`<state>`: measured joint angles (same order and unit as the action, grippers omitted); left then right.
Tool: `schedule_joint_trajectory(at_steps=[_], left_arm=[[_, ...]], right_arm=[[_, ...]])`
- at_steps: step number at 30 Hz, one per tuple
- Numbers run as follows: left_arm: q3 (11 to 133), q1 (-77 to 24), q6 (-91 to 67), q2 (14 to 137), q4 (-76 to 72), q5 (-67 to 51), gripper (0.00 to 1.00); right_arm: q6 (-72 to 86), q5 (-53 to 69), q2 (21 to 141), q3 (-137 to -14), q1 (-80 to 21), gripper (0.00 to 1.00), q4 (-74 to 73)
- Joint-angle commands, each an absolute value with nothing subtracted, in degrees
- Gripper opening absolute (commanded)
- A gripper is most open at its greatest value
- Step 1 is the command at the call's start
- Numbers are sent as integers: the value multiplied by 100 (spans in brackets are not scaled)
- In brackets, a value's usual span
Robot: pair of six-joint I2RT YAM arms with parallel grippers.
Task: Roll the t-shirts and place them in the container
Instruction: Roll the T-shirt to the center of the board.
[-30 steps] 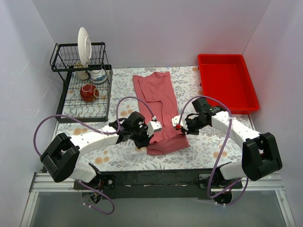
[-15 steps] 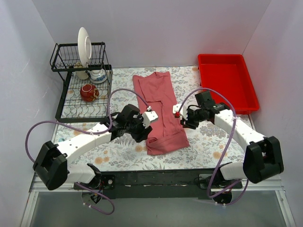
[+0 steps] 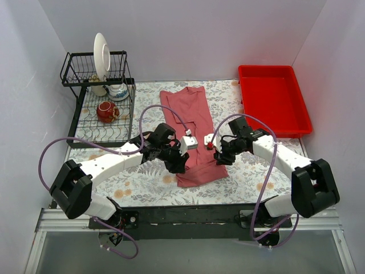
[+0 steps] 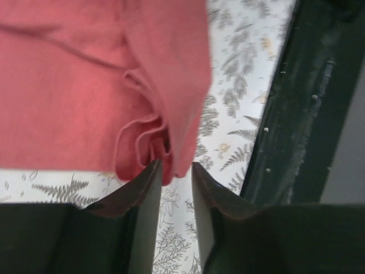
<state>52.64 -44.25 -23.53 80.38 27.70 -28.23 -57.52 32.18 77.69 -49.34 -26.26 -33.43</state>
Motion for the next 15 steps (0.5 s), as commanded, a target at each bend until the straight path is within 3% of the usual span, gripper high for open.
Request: schedule_joint_trajectory(at_steps=[1,3,5,10,15], left_arm=[[5862,-4447,-2566,7909,3146,-4305,18],[5801,-4447,-2593,7980,3243,-4429,5],[5696,-4447,-2339,8068,3261,-4657,1],[5695,-4561,-1926,8770,3401,-4983,0],[5520,-4570,-2101,9280,2813,-4597,2]], right_arm=[[-5590,3673,8050,-5229,-2628,41,-3358],[-5537,3753,8173,-5265,-2654,38,-3331],[-5502,3806,8348,-5291,-2663,36,-3296],[-5186,3727,8815,-5361,-2654,28,-3094],[-4861,3560,9114,-5405,-2549,26,-2716]])
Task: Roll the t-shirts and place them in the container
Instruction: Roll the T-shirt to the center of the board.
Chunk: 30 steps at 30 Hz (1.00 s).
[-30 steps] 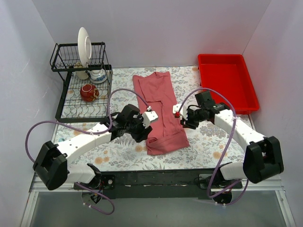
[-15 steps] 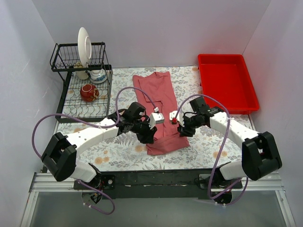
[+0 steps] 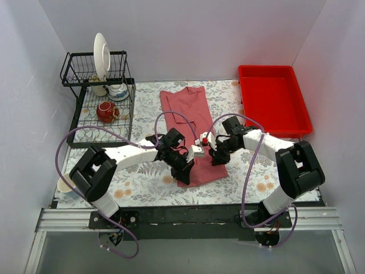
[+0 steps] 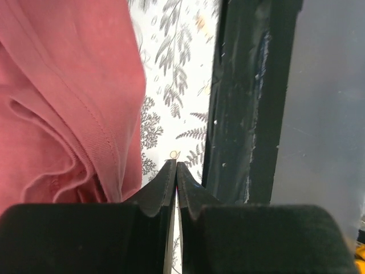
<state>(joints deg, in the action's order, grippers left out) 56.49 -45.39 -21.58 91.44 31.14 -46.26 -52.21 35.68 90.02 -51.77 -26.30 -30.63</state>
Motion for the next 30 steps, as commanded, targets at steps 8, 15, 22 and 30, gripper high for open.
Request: schedule_joint_trajectory(at_steps=[8,15,22,30], left_arm=[[4958,-3492,-3076,9440,2091,-3936,13],[4823,-3437,-2523,8754,2802,-3780,21],[5501,-3463,-1311,8016,3717,-4086,42],[5537,-3384,-2054,8604,2875,-3575,50]], right_arm=[[-4439,3147,9237,-5449,-2347,25,-2558],[-4008,2664,9308,-5808,-2338,25,-2619],[-4156,2486,8834,-6284,-2197,40,-3066],[-3657,3005,9035,-6232,-2083,49,-3805]])
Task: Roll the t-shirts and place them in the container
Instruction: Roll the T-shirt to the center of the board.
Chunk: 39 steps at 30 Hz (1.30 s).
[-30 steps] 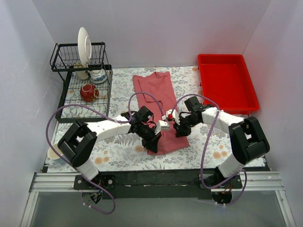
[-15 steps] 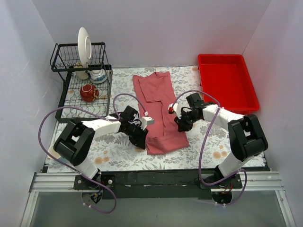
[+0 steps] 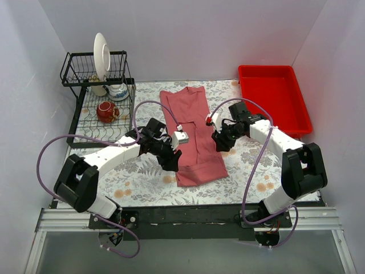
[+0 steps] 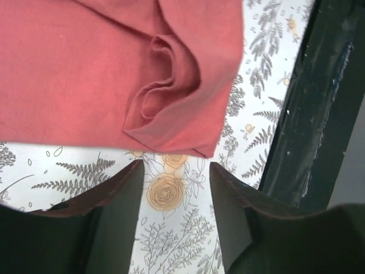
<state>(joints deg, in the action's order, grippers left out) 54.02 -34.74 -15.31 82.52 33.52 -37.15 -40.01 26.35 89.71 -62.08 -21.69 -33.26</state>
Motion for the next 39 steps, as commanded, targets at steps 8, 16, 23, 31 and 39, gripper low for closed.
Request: schedule_joint_trajectory(at_steps=[8,16,23,31,39], left_arm=[[5423,-3270,-2715,9026,2435,-3885,60],[5326,-3164,-2918,9290,2276,-4157,59],[5388,-3164,-2698,9720,2514,-4368,54],[5528,-3164,-2786,9870,2417,-4562,35],[5502,-3164,-2892,9581,2566,-4553,0]], right_arm=[[-3700,3366,9422,-6196,-1951,51,-4096],[-3840,3664,10027,-6477,-1960,51,-4385],[-4218,3876,10564,-6890,-1951,47,-5001],[-4263,3982,10538,-6900,-1925,24,-5027],[-3982,3823,10362,-6917,-1626,13,-4904]])
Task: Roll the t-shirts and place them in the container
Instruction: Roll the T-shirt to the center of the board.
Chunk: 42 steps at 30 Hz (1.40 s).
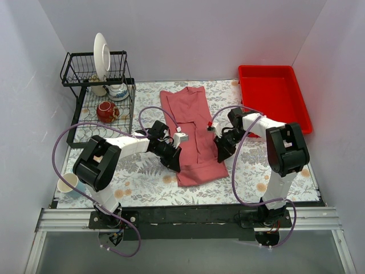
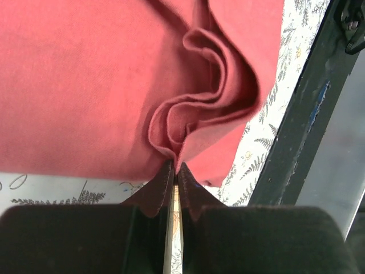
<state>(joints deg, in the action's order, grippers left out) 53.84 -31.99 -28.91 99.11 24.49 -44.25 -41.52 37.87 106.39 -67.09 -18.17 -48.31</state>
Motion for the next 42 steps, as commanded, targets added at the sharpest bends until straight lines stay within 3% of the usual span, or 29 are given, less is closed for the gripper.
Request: schedule_joint_trajectory(at_steps=[1,14,15,18,20,21,23,24,26,29,34,42], left_arm=[[5441,-3155,-2892,9528,2636,-4509,0],[5063,-2874,-3067,9140,2769,-3982,0],[5071,-2874,-3067,9158,2734,-3921,4],[5202,-2865,-3041,9211,2733,-3771,13],[5290,-2865,-2936,9176,2830,-3430,26],[5361,-2874,-2892,9097,2874,-3306,28],[5659,-2874,-2716,8957,3032,-3068,35],[5756,-2865,-2664,8747,3067,-3111,36],[5994,-2918,-2419,8509,3120,-3513,41],[6064,-3391,-1858,8253,3234,-3744,50],[5644,-4611,-1345,8200,2736,-3402,52],[4888,-5370,-1459,8578,1304,-2498,55]], right_arm=[[-3903,3806,10354,-6960,-1548,12,-4896],[-3753,3929,10617,-7251,-1485,8,-4746],[-3762,3903,10722,-7268,-1485,9,-4755],[-3770,3815,10828,-7373,-1494,14,-4729],[-3771,3701,10828,-7461,-1485,18,-4781],[-3762,3648,10776,-7558,-1477,27,-4790],[-3762,3542,10706,-7690,-1433,35,-4869],[-3753,3559,10601,-7751,-1372,50,-4947],[-3744,3586,10477,-7840,-1301,57,-4966],[-3910,3612,10091,-7665,-1266,57,-4843],[-3710,3367,9107,-6866,-1257,57,-3617],[-3287,2971,8386,-6425,-1257,59,-3102]])
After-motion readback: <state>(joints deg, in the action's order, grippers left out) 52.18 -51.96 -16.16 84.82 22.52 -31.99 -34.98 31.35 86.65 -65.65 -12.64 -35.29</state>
